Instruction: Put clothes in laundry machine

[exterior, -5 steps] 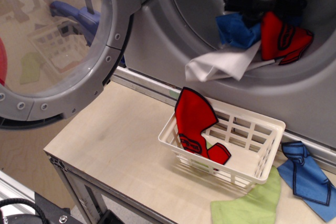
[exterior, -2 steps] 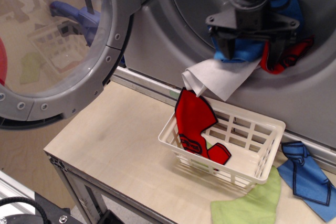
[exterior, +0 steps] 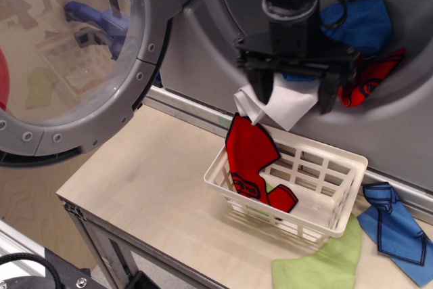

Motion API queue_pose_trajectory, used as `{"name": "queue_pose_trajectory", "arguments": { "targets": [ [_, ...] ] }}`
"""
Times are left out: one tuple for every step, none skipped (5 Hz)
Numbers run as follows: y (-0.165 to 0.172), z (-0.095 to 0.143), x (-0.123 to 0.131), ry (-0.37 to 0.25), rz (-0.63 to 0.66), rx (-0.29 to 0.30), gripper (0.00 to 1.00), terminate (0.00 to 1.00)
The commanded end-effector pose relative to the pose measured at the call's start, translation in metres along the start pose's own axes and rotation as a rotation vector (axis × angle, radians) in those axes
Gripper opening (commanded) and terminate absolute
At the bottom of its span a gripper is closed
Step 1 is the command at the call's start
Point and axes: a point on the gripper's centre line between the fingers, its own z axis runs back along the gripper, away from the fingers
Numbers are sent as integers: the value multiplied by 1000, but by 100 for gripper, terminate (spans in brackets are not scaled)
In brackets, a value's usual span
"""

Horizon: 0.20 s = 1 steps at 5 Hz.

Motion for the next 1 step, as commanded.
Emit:
{"name": "queue_pose_trajectory", "arguments": {
  "targets": [
    [5, 26, 6, -50, -3, -15, 100, 100]
  ]
}}
